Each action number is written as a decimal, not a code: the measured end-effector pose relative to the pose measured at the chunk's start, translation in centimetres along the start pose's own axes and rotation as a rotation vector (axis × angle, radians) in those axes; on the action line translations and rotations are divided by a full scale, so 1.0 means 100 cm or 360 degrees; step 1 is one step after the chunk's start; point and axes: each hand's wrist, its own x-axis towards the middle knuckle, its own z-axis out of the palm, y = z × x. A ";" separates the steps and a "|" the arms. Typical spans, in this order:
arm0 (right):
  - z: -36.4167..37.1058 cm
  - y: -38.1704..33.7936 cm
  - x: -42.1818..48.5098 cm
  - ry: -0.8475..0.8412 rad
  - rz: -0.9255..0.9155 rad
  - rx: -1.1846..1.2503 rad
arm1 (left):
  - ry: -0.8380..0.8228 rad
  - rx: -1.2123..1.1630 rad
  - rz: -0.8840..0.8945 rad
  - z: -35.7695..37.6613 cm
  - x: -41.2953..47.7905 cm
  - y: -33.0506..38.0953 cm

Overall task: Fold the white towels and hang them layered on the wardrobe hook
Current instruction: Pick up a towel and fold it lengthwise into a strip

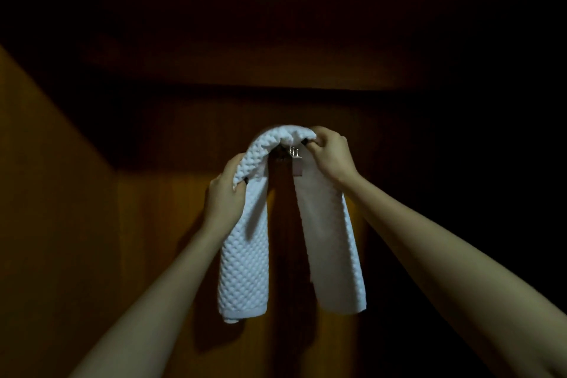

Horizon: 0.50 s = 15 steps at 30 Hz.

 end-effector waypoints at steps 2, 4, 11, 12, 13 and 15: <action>0.004 0.006 -0.007 0.0017 0.0029 0.0030 | -0.0128 0.0010 0.0014 0.005 -0.013 -0.001; 0.005 0.014 -0.017 0.0030 0.0038 0.0062 | -0.0220 -0.0011 -0.0023 0.012 -0.020 -0.001; 0.024 0.030 -0.057 0.0050 0.0156 0.0293 | -0.0288 -0.0165 -0.0011 0.043 -0.033 0.000; 0.026 0.033 -0.062 0.0055 0.0177 0.0315 | -0.0298 -0.0202 -0.0028 0.046 -0.036 0.000; 0.028 0.035 -0.068 0.0028 0.0213 0.0343 | -0.0299 -0.0227 -0.0074 0.049 -0.040 -0.001; 0.031 0.044 -0.080 -0.0080 0.0386 0.0377 | -0.0237 -0.0186 -0.0208 0.055 -0.048 -0.005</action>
